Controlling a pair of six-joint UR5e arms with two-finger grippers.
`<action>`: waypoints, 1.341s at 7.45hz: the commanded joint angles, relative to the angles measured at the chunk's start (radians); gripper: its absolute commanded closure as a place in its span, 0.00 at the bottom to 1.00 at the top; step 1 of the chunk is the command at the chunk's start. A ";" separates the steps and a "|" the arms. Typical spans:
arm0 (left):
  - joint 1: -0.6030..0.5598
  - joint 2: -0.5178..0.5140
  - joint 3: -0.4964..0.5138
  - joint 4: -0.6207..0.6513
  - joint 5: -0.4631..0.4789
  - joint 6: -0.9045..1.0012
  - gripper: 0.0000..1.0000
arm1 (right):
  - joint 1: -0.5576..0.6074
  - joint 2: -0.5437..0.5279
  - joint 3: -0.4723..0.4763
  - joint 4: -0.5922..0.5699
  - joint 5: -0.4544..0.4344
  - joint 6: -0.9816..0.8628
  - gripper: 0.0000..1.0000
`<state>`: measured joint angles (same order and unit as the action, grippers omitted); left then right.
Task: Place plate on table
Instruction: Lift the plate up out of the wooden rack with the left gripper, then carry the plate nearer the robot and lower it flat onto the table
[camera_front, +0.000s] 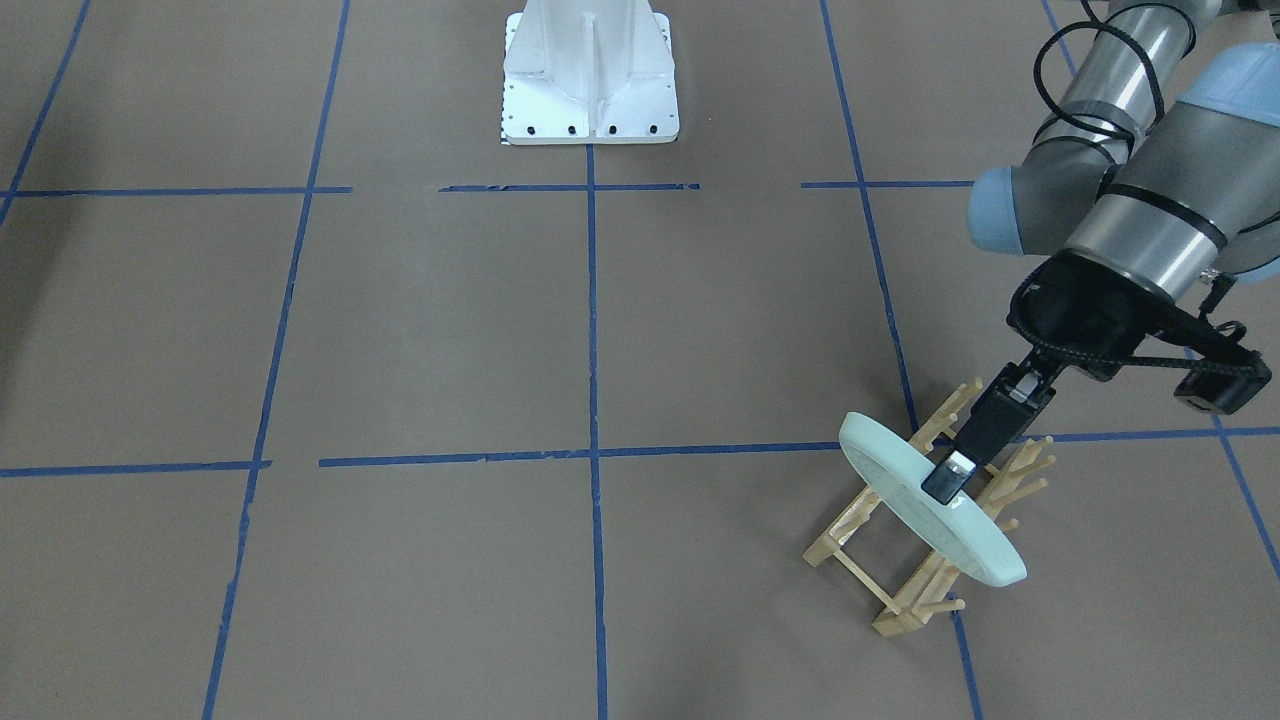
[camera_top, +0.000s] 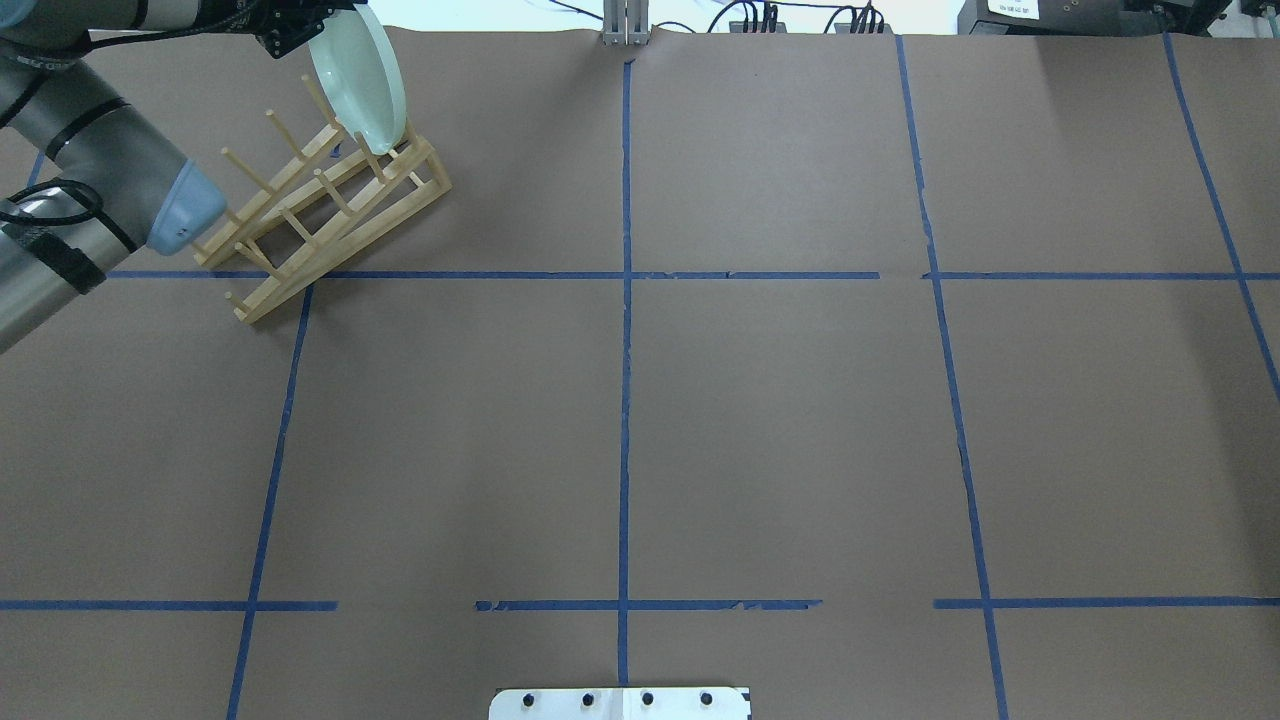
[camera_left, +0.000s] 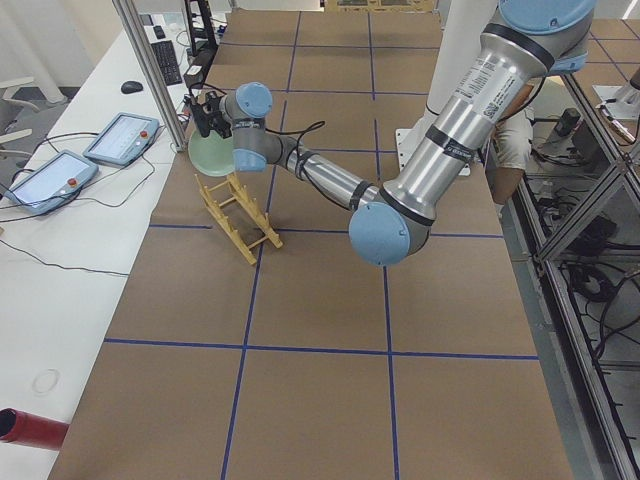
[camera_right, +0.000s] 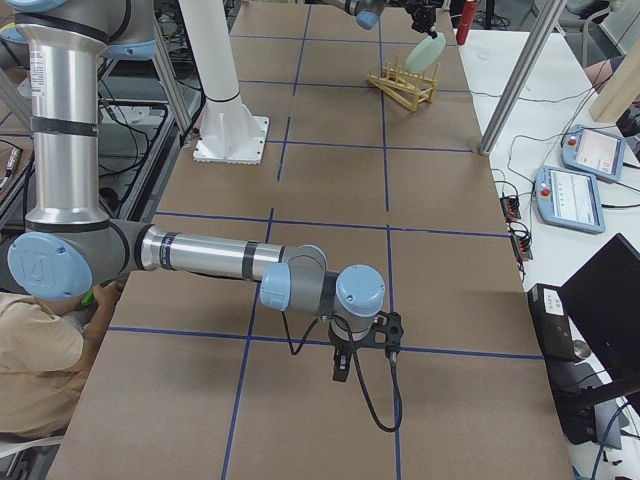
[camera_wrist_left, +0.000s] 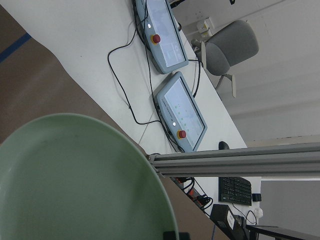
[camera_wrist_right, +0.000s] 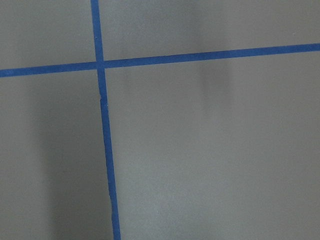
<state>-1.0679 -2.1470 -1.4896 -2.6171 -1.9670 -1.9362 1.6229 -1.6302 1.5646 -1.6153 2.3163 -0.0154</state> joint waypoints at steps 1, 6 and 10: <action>0.040 -0.025 -0.131 0.247 0.002 -0.071 1.00 | 0.000 0.000 0.000 0.000 0.000 0.000 0.00; 0.390 -0.238 -0.147 1.208 0.152 0.269 1.00 | 0.000 0.000 0.000 0.000 0.000 0.000 0.00; 0.532 -0.338 0.006 1.454 0.160 0.405 1.00 | 0.000 0.000 0.000 0.000 0.000 0.000 0.00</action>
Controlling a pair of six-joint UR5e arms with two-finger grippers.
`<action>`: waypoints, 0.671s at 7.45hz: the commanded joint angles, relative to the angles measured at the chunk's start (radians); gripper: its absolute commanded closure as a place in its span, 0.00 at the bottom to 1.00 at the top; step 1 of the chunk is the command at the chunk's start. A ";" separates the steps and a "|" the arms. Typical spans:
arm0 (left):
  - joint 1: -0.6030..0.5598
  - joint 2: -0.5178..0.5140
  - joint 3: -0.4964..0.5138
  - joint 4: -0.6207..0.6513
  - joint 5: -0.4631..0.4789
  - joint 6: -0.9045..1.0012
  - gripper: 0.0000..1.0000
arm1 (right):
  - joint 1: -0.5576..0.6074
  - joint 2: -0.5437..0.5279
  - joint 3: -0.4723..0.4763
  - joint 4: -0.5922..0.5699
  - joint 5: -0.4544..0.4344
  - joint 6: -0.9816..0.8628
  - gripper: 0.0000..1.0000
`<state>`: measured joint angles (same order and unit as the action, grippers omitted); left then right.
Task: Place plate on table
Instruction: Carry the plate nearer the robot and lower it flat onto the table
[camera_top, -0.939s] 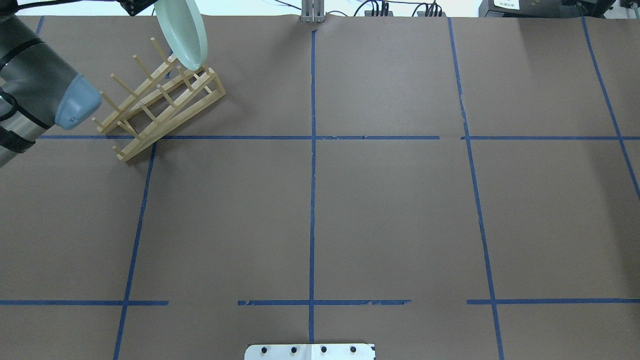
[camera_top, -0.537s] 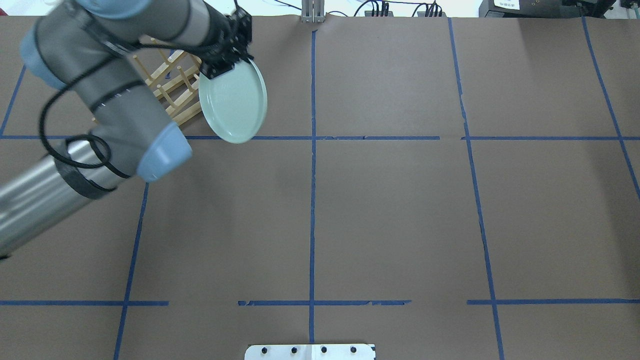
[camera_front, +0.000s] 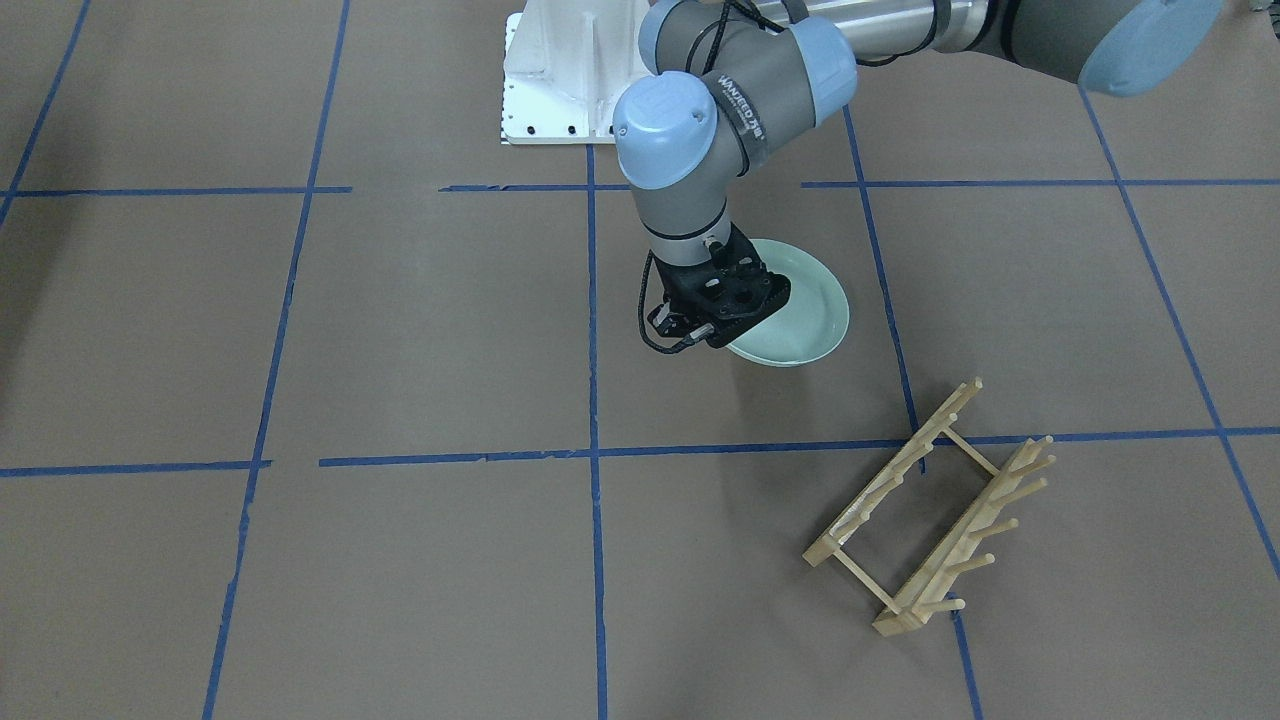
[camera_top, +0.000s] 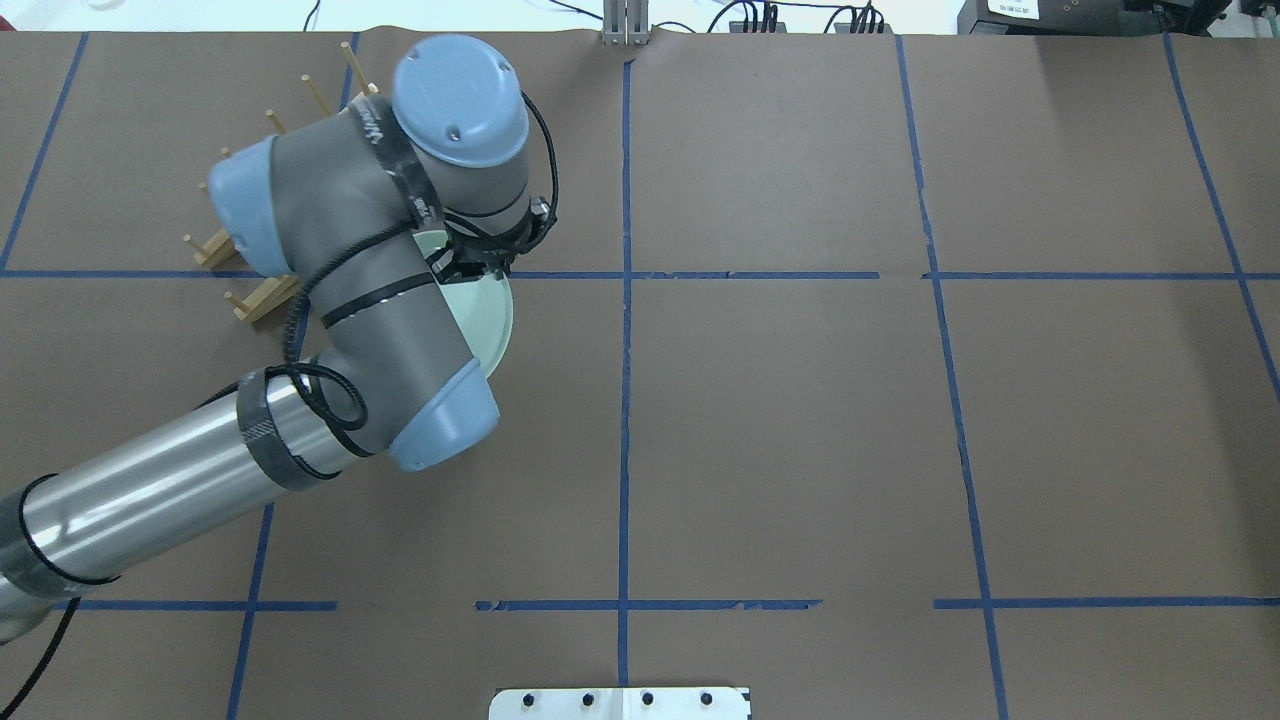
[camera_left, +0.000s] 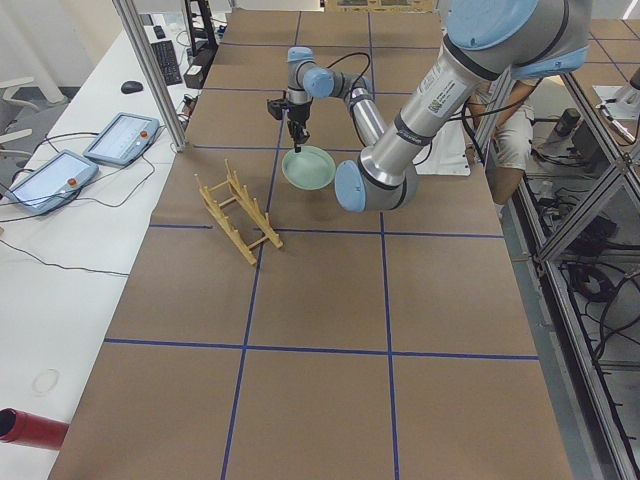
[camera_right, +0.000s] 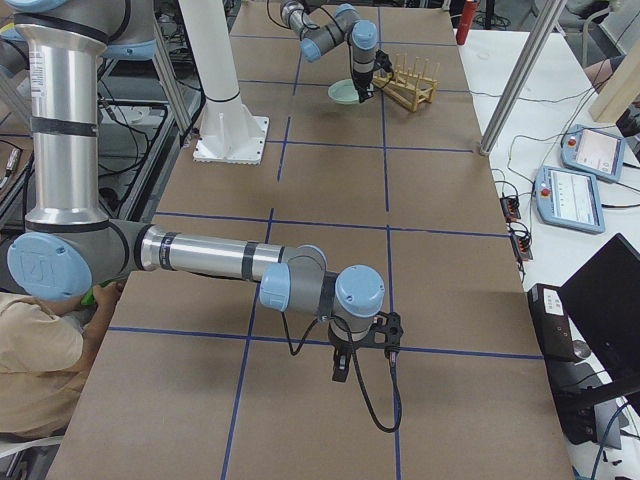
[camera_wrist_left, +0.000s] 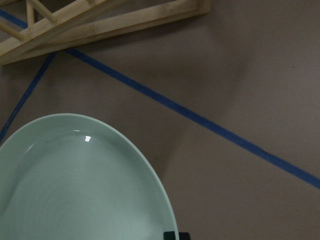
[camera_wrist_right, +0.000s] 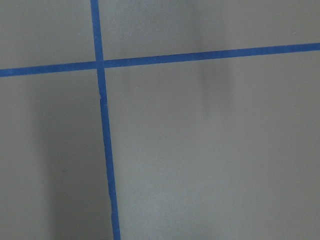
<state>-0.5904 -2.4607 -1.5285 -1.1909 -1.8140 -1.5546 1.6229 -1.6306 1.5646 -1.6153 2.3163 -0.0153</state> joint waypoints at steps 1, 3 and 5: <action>0.063 -0.043 0.089 0.027 0.007 0.084 1.00 | 0.000 0.000 0.000 0.000 0.000 0.000 0.00; 0.073 -0.034 0.166 -0.065 0.005 0.110 0.87 | 0.000 0.000 0.000 0.000 0.000 0.000 0.00; 0.103 -0.012 0.139 -0.062 -0.002 0.107 0.29 | 0.000 0.000 0.000 0.000 0.000 0.000 0.00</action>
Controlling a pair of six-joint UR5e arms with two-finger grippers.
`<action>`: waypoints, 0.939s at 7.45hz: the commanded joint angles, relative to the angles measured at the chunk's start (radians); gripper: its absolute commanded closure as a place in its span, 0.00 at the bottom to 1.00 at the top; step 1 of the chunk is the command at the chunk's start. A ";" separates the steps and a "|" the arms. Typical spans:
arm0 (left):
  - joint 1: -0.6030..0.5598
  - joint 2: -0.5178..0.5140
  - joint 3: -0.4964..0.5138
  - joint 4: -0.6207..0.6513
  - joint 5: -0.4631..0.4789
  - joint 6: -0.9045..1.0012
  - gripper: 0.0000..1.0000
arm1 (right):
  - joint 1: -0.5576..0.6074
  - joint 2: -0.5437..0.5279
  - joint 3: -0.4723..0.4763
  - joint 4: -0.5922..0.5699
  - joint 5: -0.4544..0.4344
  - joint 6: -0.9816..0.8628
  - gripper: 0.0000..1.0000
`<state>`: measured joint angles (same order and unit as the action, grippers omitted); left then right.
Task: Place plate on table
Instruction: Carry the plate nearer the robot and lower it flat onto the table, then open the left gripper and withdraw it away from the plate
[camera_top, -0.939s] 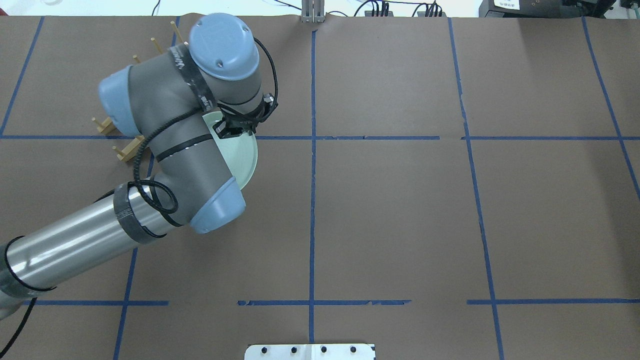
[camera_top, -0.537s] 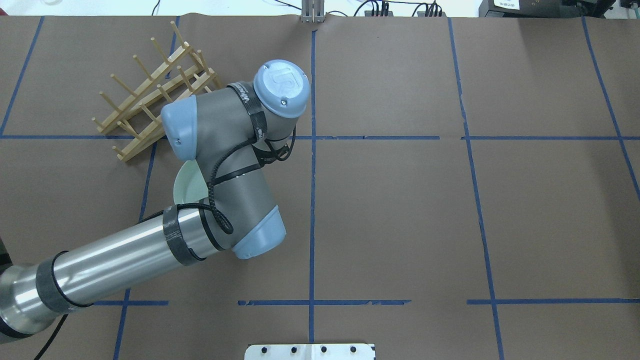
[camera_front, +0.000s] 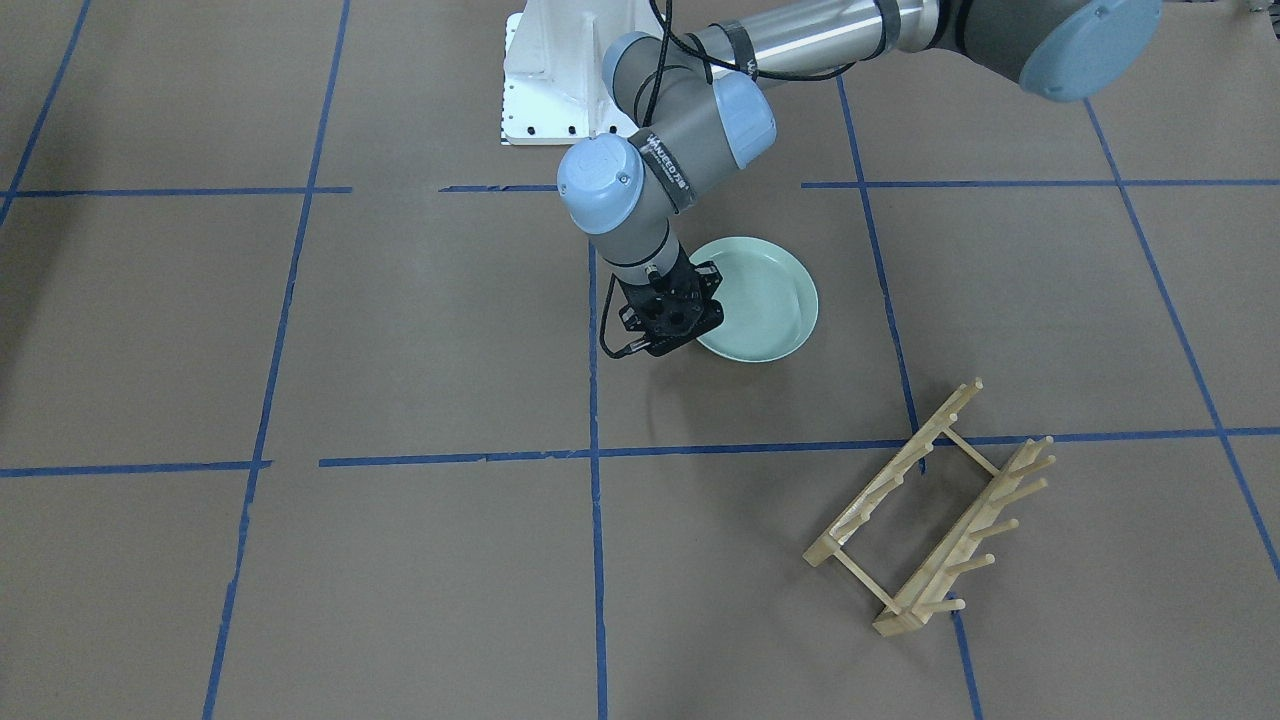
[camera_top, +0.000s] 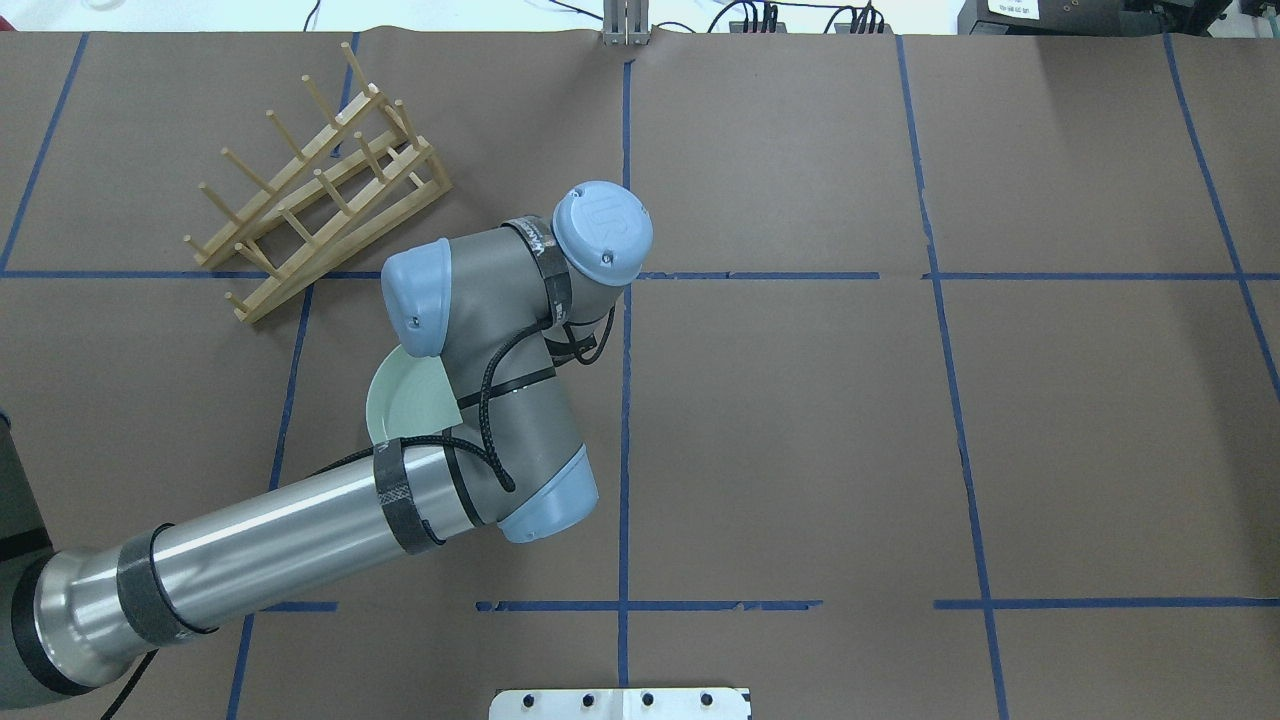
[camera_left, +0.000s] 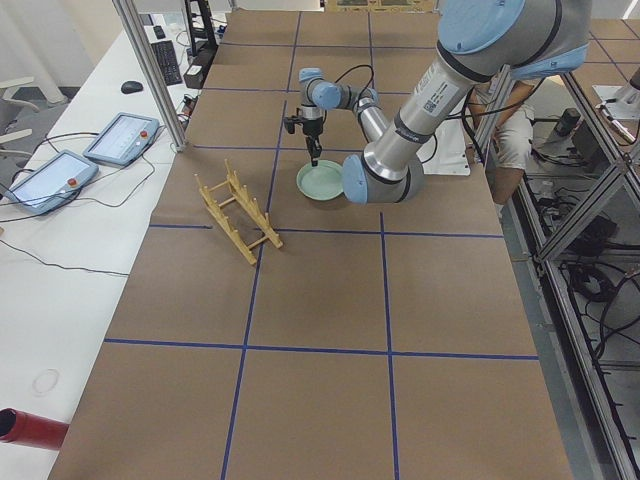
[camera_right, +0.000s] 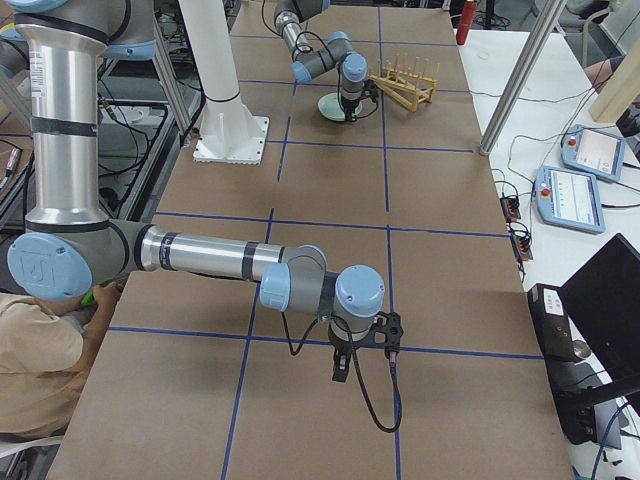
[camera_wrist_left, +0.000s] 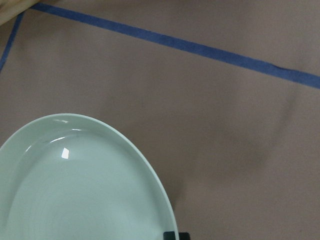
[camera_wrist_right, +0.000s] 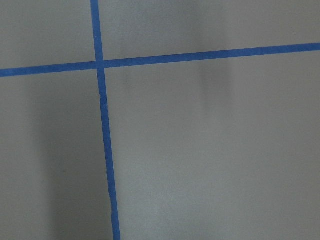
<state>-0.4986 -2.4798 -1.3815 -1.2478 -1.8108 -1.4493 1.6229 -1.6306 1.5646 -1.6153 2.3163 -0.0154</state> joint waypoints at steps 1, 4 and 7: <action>-0.068 0.005 -0.115 -0.005 -0.010 -0.006 0.00 | 0.000 0.002 0.000 0.000 0.000 0.000 0.00; -0.362 0.053 -0.286 0.008 -0.064 0.094 0.00 | 0.000 0.000 0.000 0.000 0.000 0.000 0.00; -0.707 0.336 -0.415 -0.060 -0.272 0.796 0.00 | 0.000 0.000 0.000 0.000 0.000 0.000 0.00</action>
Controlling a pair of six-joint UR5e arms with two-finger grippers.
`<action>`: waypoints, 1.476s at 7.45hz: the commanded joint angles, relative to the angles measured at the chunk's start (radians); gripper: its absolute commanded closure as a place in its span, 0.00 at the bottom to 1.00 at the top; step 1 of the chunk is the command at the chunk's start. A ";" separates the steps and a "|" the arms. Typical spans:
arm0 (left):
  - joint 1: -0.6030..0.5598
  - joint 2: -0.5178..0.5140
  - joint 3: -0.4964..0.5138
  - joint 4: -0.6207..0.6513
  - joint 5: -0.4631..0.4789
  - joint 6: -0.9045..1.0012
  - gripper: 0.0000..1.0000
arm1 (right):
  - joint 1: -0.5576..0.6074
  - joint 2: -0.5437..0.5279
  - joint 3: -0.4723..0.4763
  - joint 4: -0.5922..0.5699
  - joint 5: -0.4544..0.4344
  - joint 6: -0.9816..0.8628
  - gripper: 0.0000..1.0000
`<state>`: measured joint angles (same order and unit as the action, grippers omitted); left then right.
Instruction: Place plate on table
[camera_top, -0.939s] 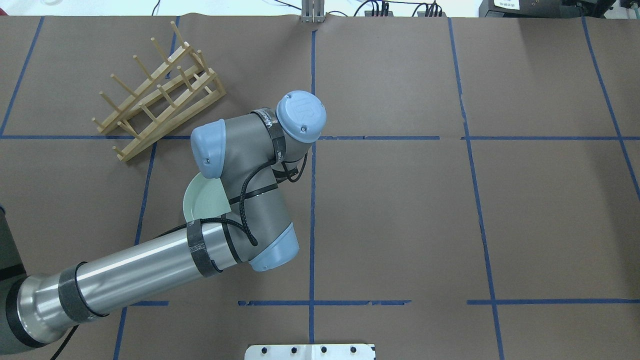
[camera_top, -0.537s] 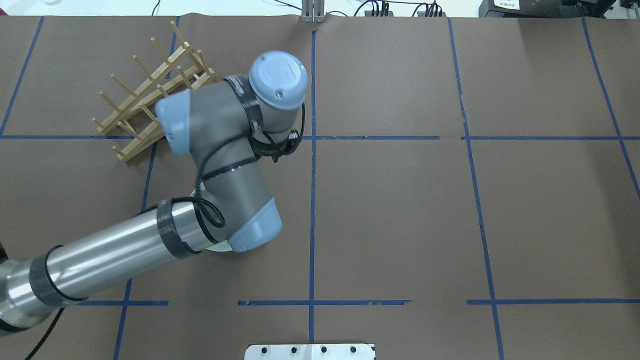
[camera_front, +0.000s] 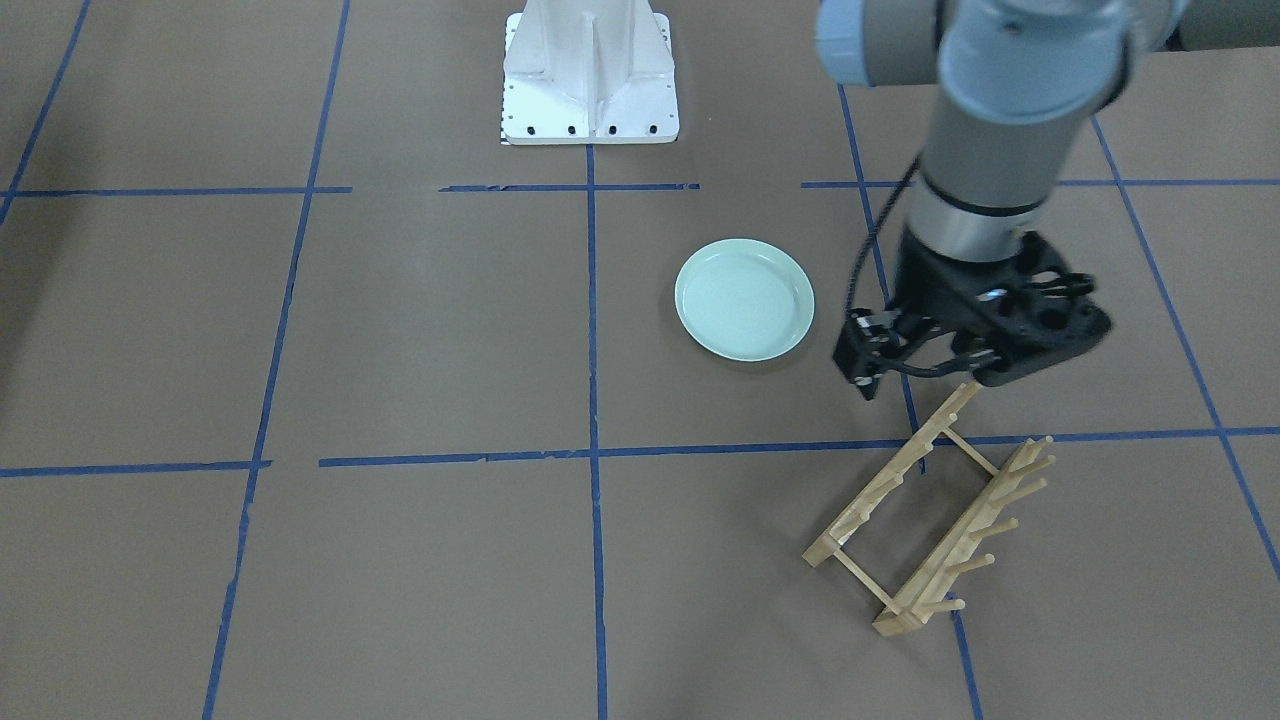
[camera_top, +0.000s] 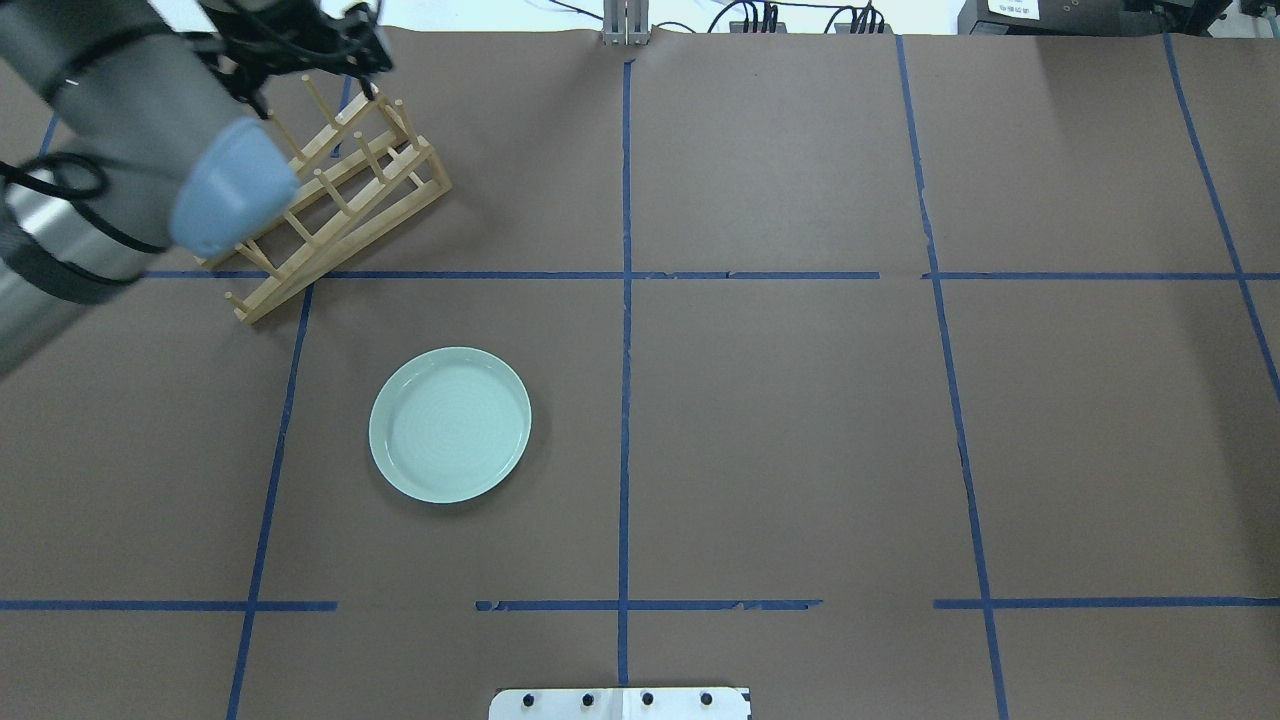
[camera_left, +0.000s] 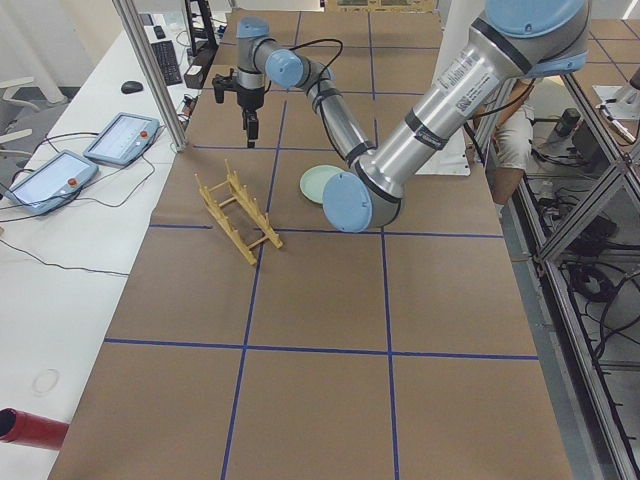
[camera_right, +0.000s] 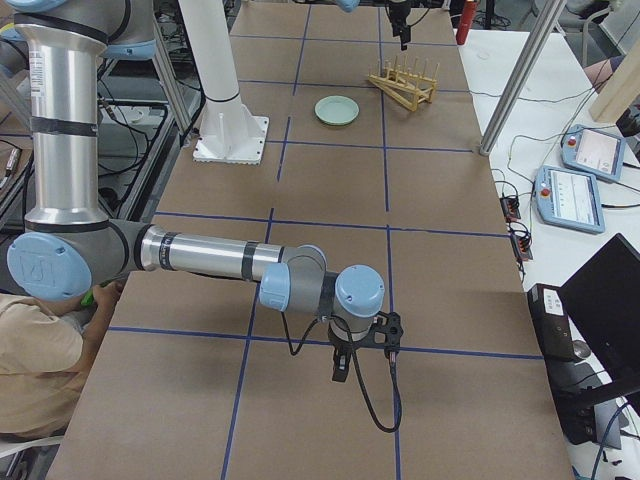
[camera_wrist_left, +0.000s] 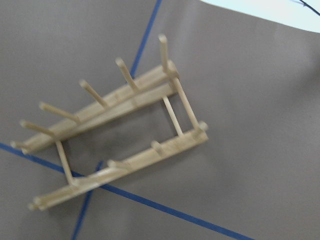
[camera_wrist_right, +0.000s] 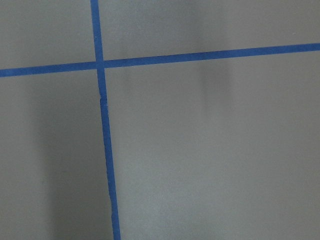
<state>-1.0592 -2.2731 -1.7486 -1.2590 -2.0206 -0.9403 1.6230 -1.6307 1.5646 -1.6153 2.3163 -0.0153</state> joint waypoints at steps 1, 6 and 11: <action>-0.254 0.255 -0.039 -0.084 -0.145 0.533 0.00 | 0.000 0.000 0.000 0.000 0.000 0.000 0.00; -0.472 0.633 0.046 -0.184 -0.389 0.968 0.00 | 0.000 0.000 -0.002 0.000 0.000 0.000 0.00; -0.481 0.725 0.023 -0.181 -0.389 0.968 0.00 | 0.000 0.000 -0.002 0.000 0.000 0.000 0.00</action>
<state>-1.5386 -1.5827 -1.7429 -1.4402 -2.4151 0.0306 1.6230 -1.6306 1.5631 -1.6153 2.3163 -0.0153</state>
